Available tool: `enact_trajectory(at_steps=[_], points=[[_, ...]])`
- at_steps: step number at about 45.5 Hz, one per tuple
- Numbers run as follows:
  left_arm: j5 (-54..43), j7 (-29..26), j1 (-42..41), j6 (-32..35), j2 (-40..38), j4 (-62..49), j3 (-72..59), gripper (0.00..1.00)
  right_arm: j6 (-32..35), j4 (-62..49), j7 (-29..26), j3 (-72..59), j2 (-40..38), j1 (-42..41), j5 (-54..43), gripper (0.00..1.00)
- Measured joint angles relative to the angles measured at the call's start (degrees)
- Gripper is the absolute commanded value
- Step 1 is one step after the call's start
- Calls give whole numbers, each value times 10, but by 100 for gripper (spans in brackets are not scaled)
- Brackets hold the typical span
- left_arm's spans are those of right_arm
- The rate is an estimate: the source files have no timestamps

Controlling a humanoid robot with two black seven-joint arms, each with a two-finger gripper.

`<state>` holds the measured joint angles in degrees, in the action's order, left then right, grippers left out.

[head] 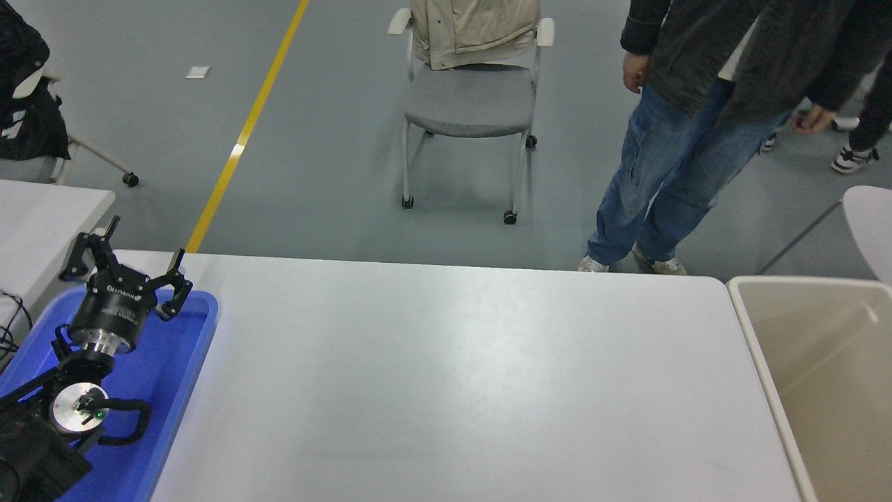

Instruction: Clean the table surface

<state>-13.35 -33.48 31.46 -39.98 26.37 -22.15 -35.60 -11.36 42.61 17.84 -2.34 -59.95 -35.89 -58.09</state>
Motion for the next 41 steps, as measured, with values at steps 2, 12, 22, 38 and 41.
enact_trajectory(at_steps=[2, 12, 22, 38, 41], points=[[0, 0, 0, 0, 0, 0, 0, 100, -3, -39, 1, 1, 29, 11, 7, 0], [0, 0, 0, 0, 0, 0, 0, 100, -8, -209, 3, 2, 165, 43, 29, 0], [0, 0, 0, 0, 0, 0, 0, 100, -12, -330, -3, -4, 275, 54, 37, 0], [0, 0, 0, 0, 0, 0, 0, 100, -18, -390, -25, -10, 349, 57, 40, 25], [0, 0, 0, 0, 0, 0, 0, 100, -18, -394, -33, -12, 354, 56, 41, 100]])
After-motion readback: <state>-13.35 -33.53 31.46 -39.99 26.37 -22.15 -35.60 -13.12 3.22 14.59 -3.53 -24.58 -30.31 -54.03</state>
